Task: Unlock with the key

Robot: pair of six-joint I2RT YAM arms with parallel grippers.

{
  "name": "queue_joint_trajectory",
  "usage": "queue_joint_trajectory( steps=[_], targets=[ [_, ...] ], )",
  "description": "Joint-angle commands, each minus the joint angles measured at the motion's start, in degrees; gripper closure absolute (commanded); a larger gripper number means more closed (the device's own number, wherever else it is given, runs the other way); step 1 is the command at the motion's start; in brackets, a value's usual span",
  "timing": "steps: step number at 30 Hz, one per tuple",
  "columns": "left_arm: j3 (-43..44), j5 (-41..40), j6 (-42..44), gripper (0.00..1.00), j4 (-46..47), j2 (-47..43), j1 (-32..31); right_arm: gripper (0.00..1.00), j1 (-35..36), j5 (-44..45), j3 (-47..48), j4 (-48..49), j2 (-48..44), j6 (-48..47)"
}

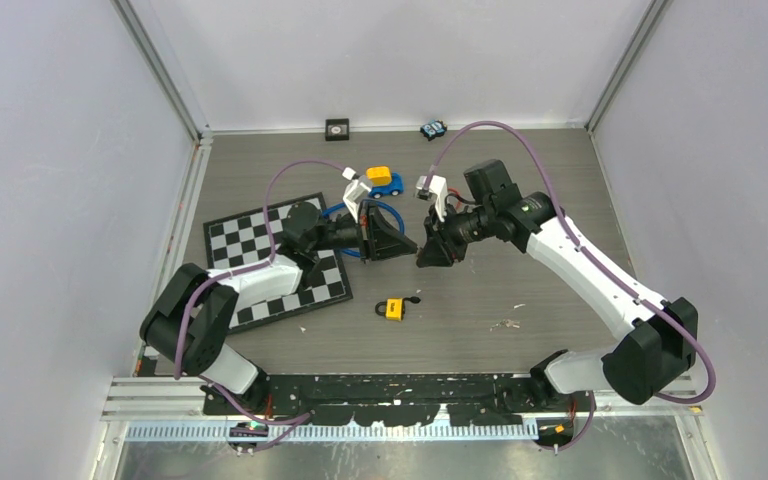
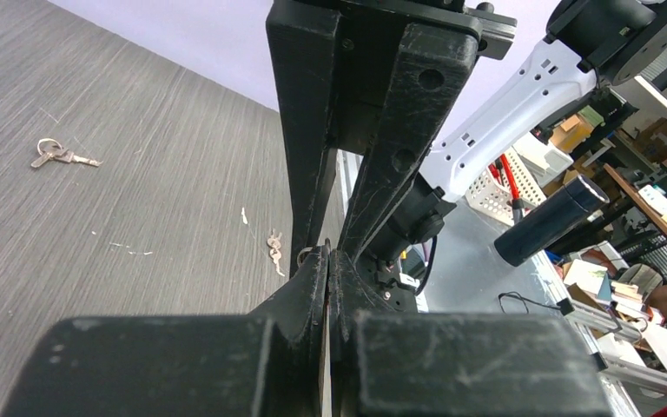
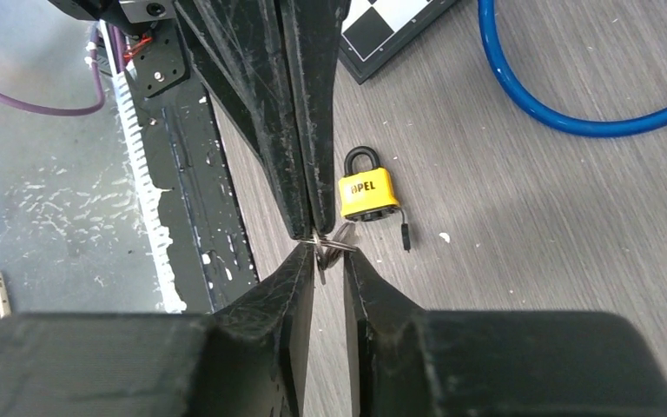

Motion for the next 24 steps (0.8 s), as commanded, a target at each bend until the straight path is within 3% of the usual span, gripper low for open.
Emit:
queue_joint_trajectory(
  steps=[1,13,24],
  targets=[
    [-0.3,-0.9,-0.7,1.00,4.1,-1.8,0.3,0.81,-0.2,-2.4,2.6,1.8,0.1,0.4],
    [-1.1,-0.5,-0.1,1.00,5.0,-1.9,1.1,0.99,-0.7,0.1,1.2,1.7,-3.1,-0.3],
    [-2.9,1.6,5.2,1.00,3.1,-1.8,1.3,0.99,-1.5,2.1,1.4,-0.7,-5.8,-2.7]
  ],
)
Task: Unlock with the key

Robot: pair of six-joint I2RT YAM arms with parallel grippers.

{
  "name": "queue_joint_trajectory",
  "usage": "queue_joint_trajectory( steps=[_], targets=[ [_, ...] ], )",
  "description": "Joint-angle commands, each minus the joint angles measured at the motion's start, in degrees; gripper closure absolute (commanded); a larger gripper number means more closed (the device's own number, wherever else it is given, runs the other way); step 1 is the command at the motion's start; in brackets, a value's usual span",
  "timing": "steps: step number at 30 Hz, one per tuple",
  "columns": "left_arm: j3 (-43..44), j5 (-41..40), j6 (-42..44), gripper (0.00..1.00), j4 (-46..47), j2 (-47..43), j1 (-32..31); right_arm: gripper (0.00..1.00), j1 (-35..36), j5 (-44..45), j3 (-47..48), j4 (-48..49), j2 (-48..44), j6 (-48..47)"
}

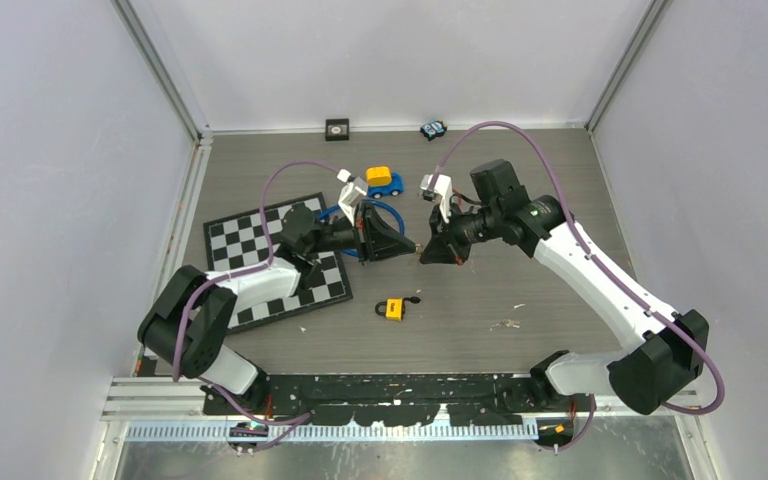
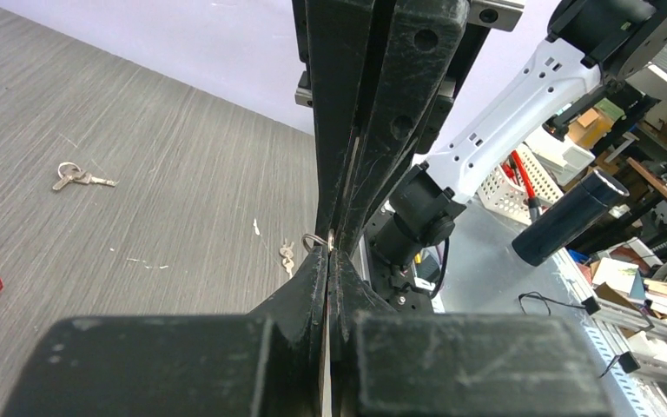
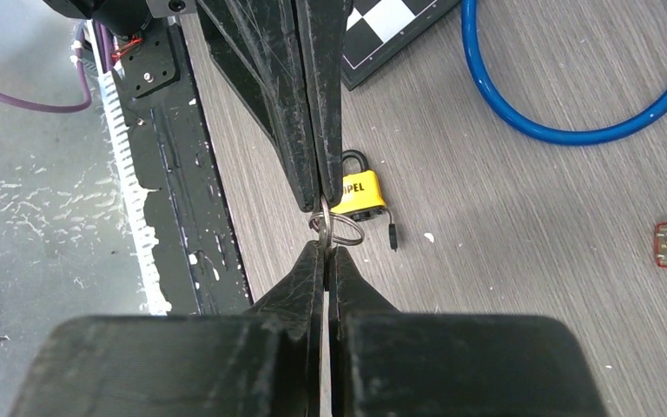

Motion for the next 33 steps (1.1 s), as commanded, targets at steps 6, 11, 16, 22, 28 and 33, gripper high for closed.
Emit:
queue_joint_trajectory(
  steps=[6,11,16,22,28,33],
  targets=[
    [-1.5,2.6,5.1,1.00,-1.4,-1.2,0.7,0.99,-1.1,0.9,1.4,-1.2,-3.0,-2.3],
    [-0.2,2.8,6.4,0.99,-2.4,-0.8,0.7,0.99,-1.1,0.0,2.0,-2.2,-2.0,-2.6],
    [3.8,6.3,9.4,0.71,-7.5,-0.4,0.7,0.99,-1.0,-0.7,2.1,-3.3,-0.3,-3.0],
    [8.5,7.2,13.8,0.43,-15.5,-1.3,0.8,0.99,-0.6,0.1,0.4,-3.4,-0.1,-3.9],
    [12.8,8.0,13.5,0.40,-19.2,0.1,0.4,0.99,-0.4,0.2,0.4,-2.9,0.1,-3.6],
    [15.3,8.7,16.3,0.50,-25.7,1.5,-1.3,0.99,-0.3,0.2,0.5,-2.8,0.5,-3.5]
  ],
)
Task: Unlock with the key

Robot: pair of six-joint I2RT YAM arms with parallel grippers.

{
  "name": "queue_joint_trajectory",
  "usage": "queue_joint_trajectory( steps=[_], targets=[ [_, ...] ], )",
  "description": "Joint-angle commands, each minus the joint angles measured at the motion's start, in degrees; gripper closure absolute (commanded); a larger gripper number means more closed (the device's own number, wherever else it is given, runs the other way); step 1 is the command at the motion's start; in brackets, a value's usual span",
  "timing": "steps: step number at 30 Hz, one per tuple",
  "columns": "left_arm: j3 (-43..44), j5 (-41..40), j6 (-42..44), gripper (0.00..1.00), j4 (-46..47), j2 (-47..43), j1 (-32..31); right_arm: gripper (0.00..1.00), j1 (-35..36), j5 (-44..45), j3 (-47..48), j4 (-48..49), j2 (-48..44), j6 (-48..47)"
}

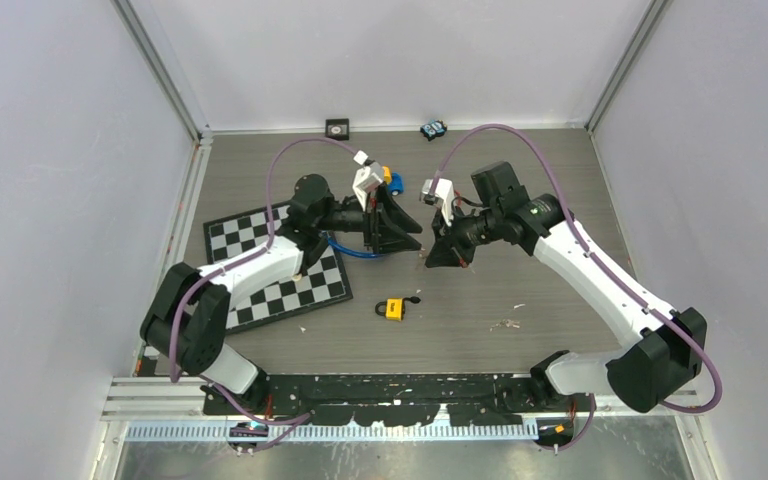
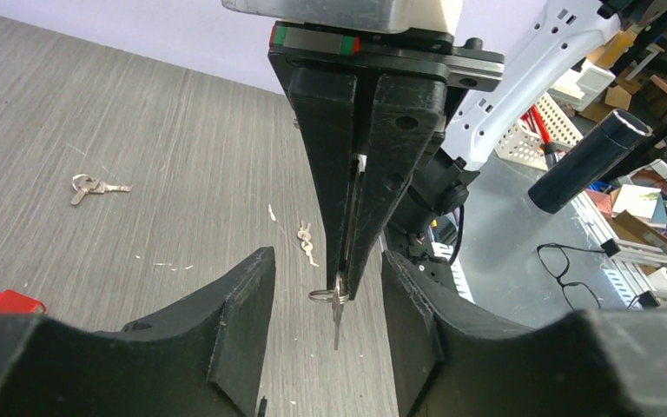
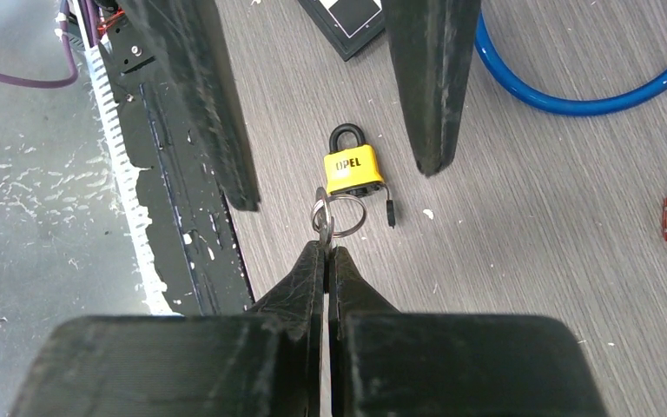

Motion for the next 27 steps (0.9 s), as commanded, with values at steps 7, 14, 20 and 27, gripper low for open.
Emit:
queue_joint_trajectory(
  steps=[7,14,20,27],
  targets=[
    [5.4,0.8,10.6,0.52,-16.0,1.1,-2.3,0.99,0.3,-0.2,0.5,0.9,0.0,-0.4],
    [7.3,0.4,14.5,0.64,-22.4,1.2,-3.1,0.99,0.4,-0.1,0.6,0.9,0.2,-0.3],
    [7.5,0.3,15.6,0.74,-23.5,1.3,-3.3,0.99,0.4,-0.1,0.6,1.0,0.3,-0.2],
    [7.9,0.7,16.4,0.93,-24.8,1.4,-3.6,0.99,0.5,0.1,0.4,0.8,0.4,-0.1]
  ],
)
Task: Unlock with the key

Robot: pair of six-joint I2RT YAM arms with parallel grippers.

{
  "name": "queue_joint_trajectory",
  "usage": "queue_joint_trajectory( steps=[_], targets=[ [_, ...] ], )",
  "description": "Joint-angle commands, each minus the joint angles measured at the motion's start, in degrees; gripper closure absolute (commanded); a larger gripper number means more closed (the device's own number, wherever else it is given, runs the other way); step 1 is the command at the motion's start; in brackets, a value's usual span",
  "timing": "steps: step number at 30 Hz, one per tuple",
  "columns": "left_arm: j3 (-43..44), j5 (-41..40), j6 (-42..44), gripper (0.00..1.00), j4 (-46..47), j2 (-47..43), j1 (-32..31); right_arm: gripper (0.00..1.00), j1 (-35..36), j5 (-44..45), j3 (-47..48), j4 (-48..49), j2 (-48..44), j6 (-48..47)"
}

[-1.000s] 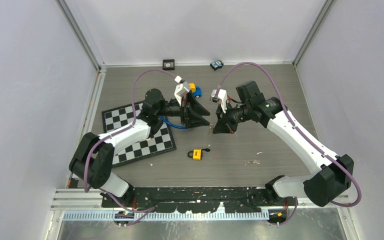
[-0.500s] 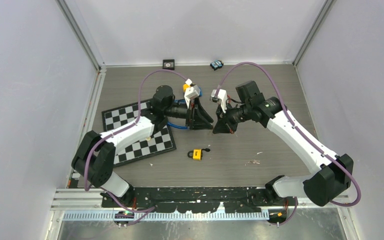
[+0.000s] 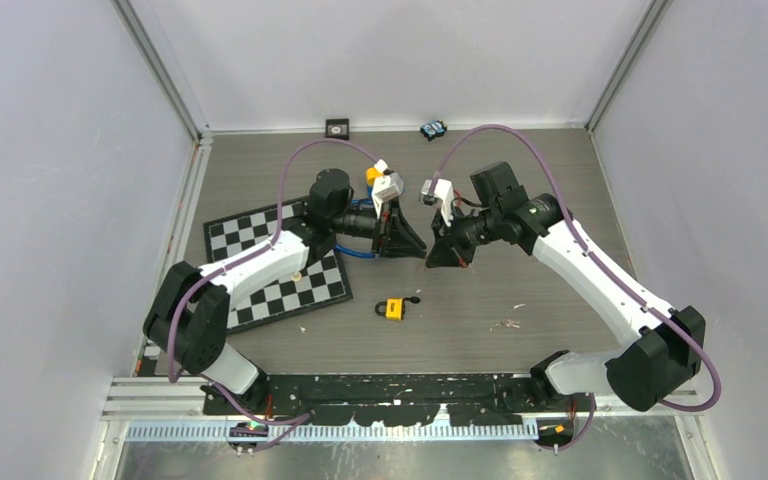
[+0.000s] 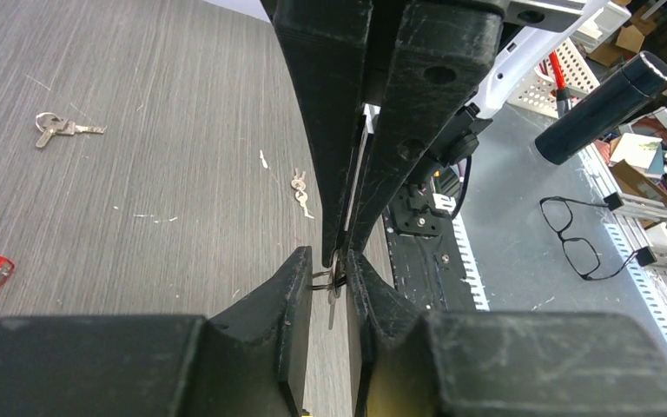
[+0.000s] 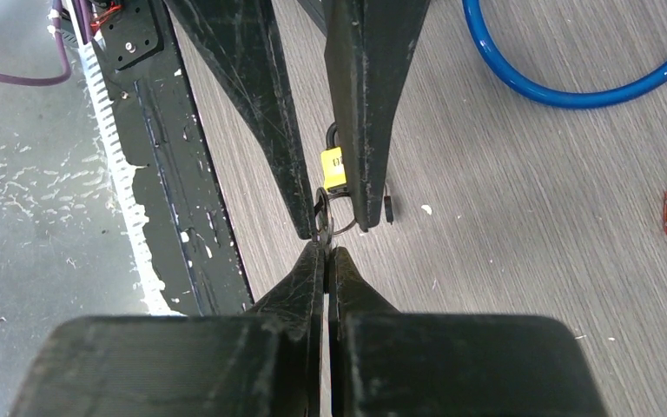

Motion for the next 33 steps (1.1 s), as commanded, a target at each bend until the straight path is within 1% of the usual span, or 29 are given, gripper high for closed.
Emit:
queue_joint_trajectory(
  steps=[1,2,8,13,17,21,22,23,26,28,30,31,33],
  targets=[
    [2.2,0.7,1.6,0.97,-0.9,0.3,-0.5,0.99,0.4,-0.5,0.4,1.0,0.0,-0.2],
    [2.2,0.8,1.7,1.00,-0.9,0.3,-0.5,0.99,0.4,-0.4,0.4,1.0,0.0,-0.2],
    [1.3,0.8,1.8,1.00,-0.4,-0.2,-0.5,0.99,0.4,0.2,0.6,0.8,0.2,-0.2],
    [-1.4,0.1,0.7,1.00,2.5,-1.4,-0.5,0.93,0.4,1.3,0.9,0.7,0.2,0.3],
    [-2.8,0.0,-0.3,1.00,4.0,-1.9,-0.6,0.92,0.4,2.0,1.1,0.9,0.0,0.6],
    [-4.6,-0.8,-2.9,1.00,7.7,-2.6,-0.5,0.80,0.5,3.0,1.4,0.6,-0.1,0.9],
    [-5.2,-1.0,-3.7,1.00,9.1,-2.8,-0.4,0.74,0.4,3.3,1.4,0.6,-0.2,1.2],
    [-5.9,-1.3,-4.4,1.00,10.5,-3.1,-0.2,0.66,0.4,3.8,1.4,0.7,-0.3,1.3],
    [-7.8,-2.0,-6.1,1.00,13.7,-4.1,0.9,0.51,0.4,5.5,1.3,0.7,-0.8,1.5],
    [-9.1,-2.2,-8.0,1.00,16.2,-4.8,2.3,0.47,0.4,6.5,1.1,0.7,-1.4,1.6],
    [-10.7,-2.2,-10.3,1.00,19.4,-5.8,3.6,0.45,0.2,7.0,0.8,0.8,-2.4,1.5],
    [-11.7,-2.1,-12.3,1.00,21.9,-6.2,4.5,0.45,0.1,7.0,0.7,0.9,-2.8,1.5],
    [-14.4,-2.2,-17.4,1.00,30.6,-6.5,6.2,0.45,-0.1,6.7,0.7,1.1,-3.5,1.7]
  ],
)
